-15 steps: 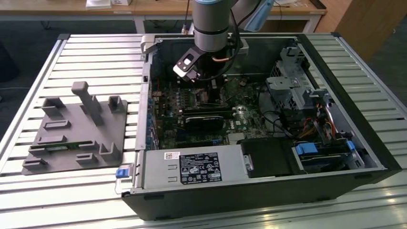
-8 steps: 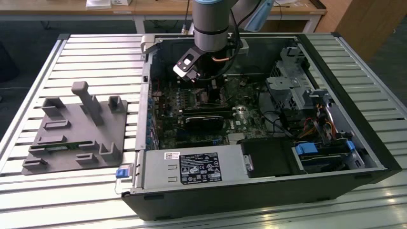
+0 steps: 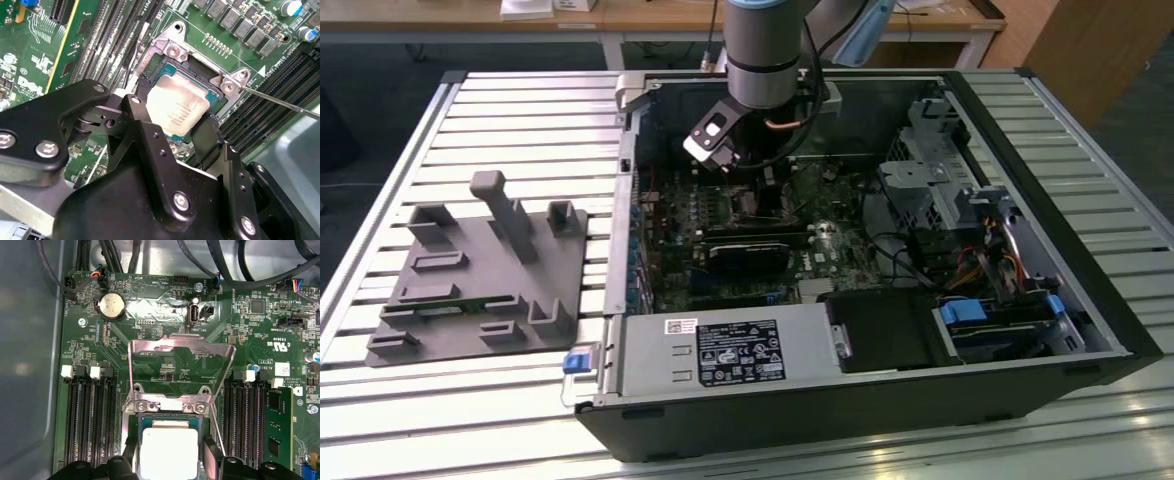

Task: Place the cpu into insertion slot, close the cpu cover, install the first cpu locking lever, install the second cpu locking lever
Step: 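Place the cpu into insertion slot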

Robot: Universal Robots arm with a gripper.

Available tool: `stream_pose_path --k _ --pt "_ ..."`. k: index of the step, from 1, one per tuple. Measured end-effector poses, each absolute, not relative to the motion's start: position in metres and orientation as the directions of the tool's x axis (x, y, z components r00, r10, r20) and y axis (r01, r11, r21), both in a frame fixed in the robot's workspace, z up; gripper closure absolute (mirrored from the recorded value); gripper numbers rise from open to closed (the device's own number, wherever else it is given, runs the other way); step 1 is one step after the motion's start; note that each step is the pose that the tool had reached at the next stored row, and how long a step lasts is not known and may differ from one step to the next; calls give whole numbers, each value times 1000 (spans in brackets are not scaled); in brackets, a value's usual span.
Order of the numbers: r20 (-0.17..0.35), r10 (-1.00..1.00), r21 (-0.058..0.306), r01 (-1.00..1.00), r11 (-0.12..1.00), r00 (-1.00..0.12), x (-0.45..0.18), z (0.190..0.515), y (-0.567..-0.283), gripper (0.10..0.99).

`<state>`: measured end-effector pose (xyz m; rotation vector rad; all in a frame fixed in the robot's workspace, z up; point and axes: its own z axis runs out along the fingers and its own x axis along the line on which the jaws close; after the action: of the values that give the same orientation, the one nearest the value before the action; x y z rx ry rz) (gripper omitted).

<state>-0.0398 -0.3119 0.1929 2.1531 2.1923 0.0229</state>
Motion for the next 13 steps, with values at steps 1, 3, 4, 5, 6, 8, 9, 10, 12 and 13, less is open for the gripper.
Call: stream_pose_path --k 1,3,4,5,6,8,9,10,12,13 --pt "-39 999 59 998 19 -17 -40 193 -311 471" --pt "-39 999 59 998 19 -17 -40 193 -310 471" --pt "-39 999 59 998 19 -17 -40 193 -310 471" --pt "-39 999 59 998 19 -17 -40 193 -310 471" --pt "-38 999 59 998 19 -17 -40 193 -310 471" --pt "-39 999 59 998 19 -17 -40 195 -310 471" --pt "-38 999 59 998 19 -17 -40 197 -310 471" --pt "-38 999 59 998 19 -17 -40 200 -310 471" --pt "-38 999 59 998 19 -17 -40 207 -310 471" --pt "-38 999 59 998 19 -17 -40 209 -310 471"
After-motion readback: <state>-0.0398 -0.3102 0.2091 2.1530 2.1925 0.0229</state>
